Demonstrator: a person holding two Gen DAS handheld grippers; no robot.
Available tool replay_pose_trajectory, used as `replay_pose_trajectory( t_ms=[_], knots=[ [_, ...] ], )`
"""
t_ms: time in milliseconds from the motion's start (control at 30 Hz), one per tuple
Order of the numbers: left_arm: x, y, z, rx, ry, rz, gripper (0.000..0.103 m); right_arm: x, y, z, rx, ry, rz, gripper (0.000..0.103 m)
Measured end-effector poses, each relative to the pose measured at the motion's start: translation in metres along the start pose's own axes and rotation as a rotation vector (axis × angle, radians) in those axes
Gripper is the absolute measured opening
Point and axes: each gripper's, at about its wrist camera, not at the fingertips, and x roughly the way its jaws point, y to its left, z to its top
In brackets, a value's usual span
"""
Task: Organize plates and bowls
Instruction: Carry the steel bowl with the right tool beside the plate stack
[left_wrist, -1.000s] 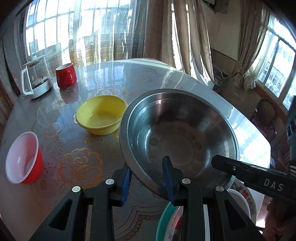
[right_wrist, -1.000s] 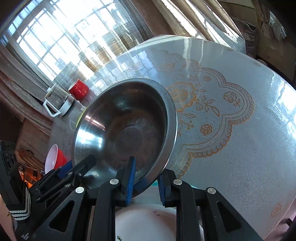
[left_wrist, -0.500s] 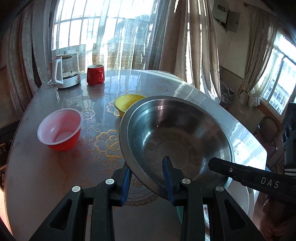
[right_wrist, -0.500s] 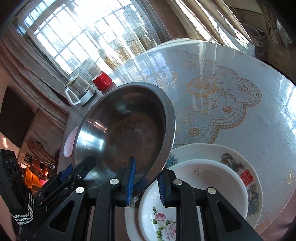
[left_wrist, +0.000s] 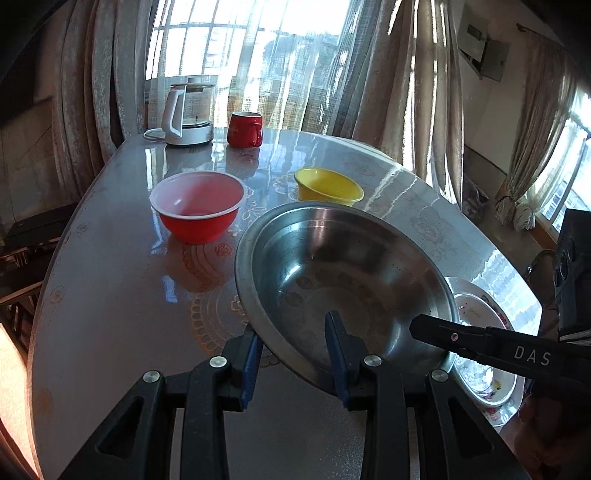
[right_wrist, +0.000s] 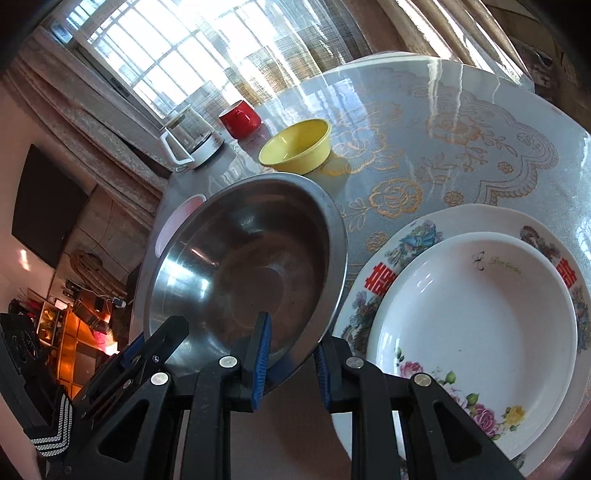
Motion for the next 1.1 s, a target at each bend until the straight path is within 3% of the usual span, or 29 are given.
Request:
replay_pose_trajectory(
  t_ms=[400, 1100],
  knots=[
    [-0.01, 0.023, -0.029, -0.054, 0.034, 0.006, 0.035, 0.018, 0.018, -0.021, -0.029, 0.066, 0.016, 0.022],
    [-0.009, 0.022, -0.041, -0.045, 0.059, 0.002, 0.036, 0.02, 0.011, -0.031, -0.037, 0.089, 0.015, 0.024]
  ],
)
